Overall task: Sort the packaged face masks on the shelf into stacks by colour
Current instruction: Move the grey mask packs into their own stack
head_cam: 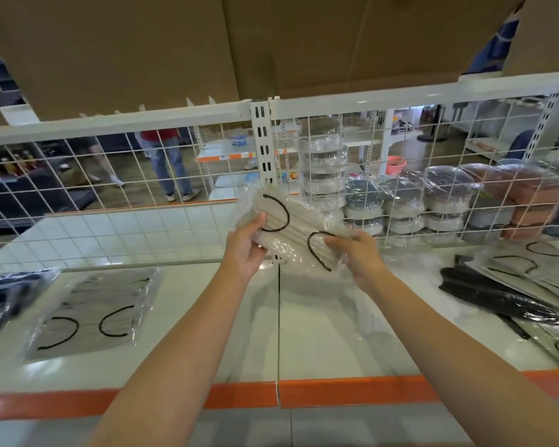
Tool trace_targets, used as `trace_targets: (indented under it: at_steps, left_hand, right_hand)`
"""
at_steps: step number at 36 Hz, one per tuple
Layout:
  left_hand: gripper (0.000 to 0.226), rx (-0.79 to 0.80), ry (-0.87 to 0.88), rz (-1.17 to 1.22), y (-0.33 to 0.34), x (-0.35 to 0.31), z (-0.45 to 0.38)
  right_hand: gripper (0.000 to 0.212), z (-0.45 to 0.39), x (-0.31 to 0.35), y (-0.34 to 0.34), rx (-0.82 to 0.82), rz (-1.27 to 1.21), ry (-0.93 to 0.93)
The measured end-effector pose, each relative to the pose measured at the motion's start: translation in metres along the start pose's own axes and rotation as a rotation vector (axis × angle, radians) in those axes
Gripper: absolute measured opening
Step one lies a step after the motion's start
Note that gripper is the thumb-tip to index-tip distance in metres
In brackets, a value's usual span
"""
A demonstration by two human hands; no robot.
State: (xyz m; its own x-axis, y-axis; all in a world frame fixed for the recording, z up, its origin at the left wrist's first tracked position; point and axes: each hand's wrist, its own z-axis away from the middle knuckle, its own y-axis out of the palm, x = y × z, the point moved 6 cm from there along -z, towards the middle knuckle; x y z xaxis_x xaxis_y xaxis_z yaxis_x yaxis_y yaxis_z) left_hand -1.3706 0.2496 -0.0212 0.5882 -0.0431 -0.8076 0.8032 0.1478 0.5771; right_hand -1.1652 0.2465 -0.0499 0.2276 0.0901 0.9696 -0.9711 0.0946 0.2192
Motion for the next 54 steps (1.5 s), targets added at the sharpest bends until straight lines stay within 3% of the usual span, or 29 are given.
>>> trace_targets:
  at_steps: [3, 7, 14, 16, 20, 24, 27, 28, 30, 31, 34, 36, 39, 43, 48, 54]
  left_hand:
    - [0.019, -0.032, 0.102, -0.333, -0.021, -0.014, -0.003]
    - [0.019, 0.010, 0.184, -0.733, -0.033, -0.011, 0.001]
    - [0.028, -0.014, 0.077, -0.892, -0.065, 0.032, 0.010]
    - [0.032, -0.029, 0.025, -0.929, -0.072, 0.043, 0.016]
    - [0.037, -0.080, -0.017, -0.748, -0.070, 0.059, 0.026]
    - [0.032, -0.043, 0.015, -0.904, -0.069, 0.065, 0.025]
    - [0.038, -0.039, 0.027, -1.123, -0.078, 0.054, 0.020]
    - [0.038, -0.050, 0.031, -1.166, -0.085, 0.048, 0.017]
    - [0.029, -0.078, 0.041, -1.205, -0.098, 0.032, 0.015]
    - [0.026, -0.092, 0.049, -1.213, -0.104, 0.021, 0.015]
    - [0.053, -0.129, 0.082, -1.300, -0.127, -0.018, 0.015]
    - [0.053, -0.181, 0.089, -1.387, -0.148, -0.044, 0.019]
    - [0.050, -0.302, 0.061, -1.503, -0.187, -0.080, 0.027]
    - [0.065, -0.416, 0.021, -1.687, -0.241, -0.127, 0.045]
    - [0.059, -0.515, -0.053, -1.828, -0.318, -0.179, 0.068]
    - [0.078, -0.592, -0.088, -2.014, -0.378, -0.218, 0.089]
  right_hand:
    - [0.025, 0.003, 0.025, -0.009, -0.063, 0.215, -0.192]
    - [0.023, 0.001, 0.028, -0.013, -0.014, 0.371, -0.232]
    - [0.048, 0.003, -0.033, -0.031, 0.049, 0.411, -0.009]
    - [0.046, 0.004, -0.049, -0.040, 0.022, 0.397, 0.048]
    - [0.034, 0.004, -0.066, -0.046, -0.019, 0.454, 0.105]
    - [0.019, 0.003, -0.071, -0.038, -0.017, 0.606, 0.096]
    - [0.046, 0.000, -0.067, -0.024, 0.022, 0.777, 0.073]
    - [0.043, 0.000, -0.064, -0.017, 0.047, 0.809, 0.068]
    - [0.016, 0.000, -0.062, 0.000, 0.107, 0.829, 0.079]
    - [0.021, 0.001, -0.060, 0.013, 0.154, 0.833, 0.076]
    - [0.025, 0.006, -0.062, 0.054, 0.288, 0.846, 0.092]
    - [0.032, 0.011, -0.066, 0.089, 0.380, 0.826, 0.116]
    - [0.023, 0.024, -0.072, 0.147, 0.477, 0.818, 0.120]
    - [0.015, 0.043, -0.084, 0.227, 0.593, 0.800, 0.113]
    - [0.021, 0.063, -0.102, 0.316, 0.666, 0.808, 0.080]
    - [0.025, 0.077, -0.138, 0.386, 0.625, 0.940, 0.046]
